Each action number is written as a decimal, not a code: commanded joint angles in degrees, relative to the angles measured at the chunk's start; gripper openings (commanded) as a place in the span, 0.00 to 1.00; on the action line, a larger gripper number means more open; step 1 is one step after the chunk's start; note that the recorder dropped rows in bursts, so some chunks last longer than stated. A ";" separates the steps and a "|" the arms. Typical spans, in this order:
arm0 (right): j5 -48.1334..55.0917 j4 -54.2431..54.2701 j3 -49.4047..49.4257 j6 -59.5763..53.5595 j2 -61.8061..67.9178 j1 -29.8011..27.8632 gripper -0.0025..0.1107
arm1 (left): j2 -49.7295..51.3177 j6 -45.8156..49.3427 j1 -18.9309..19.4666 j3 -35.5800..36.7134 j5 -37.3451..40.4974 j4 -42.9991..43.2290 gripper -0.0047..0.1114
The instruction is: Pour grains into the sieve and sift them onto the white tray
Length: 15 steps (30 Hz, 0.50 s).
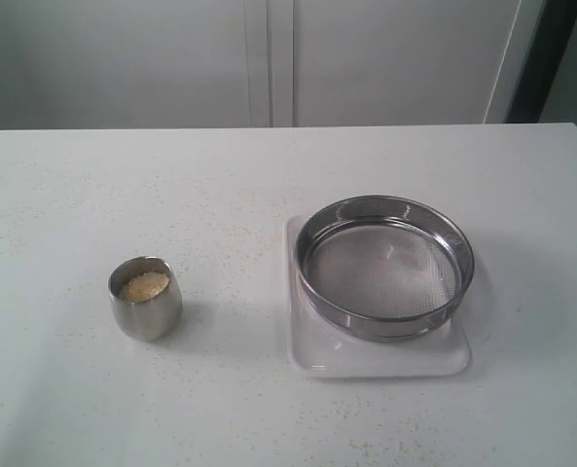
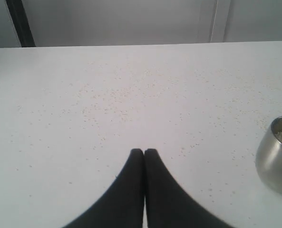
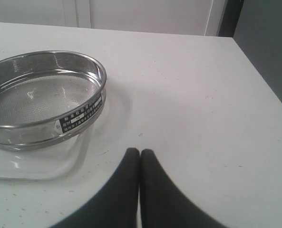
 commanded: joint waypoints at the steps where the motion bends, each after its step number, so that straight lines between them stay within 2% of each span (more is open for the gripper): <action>1: -0.92 -0.24 0.33 0.02 -0.27 -0.04 0.02 | 4.48 -4.90 0.19 0.28 -4.69 8.72 0.04; 15: -0.92 -0.24 0.33 0.02 -0.27 -0.04 0.02 | 24.70 -7.03 0.19 0.28 -18.26 13.71 0.04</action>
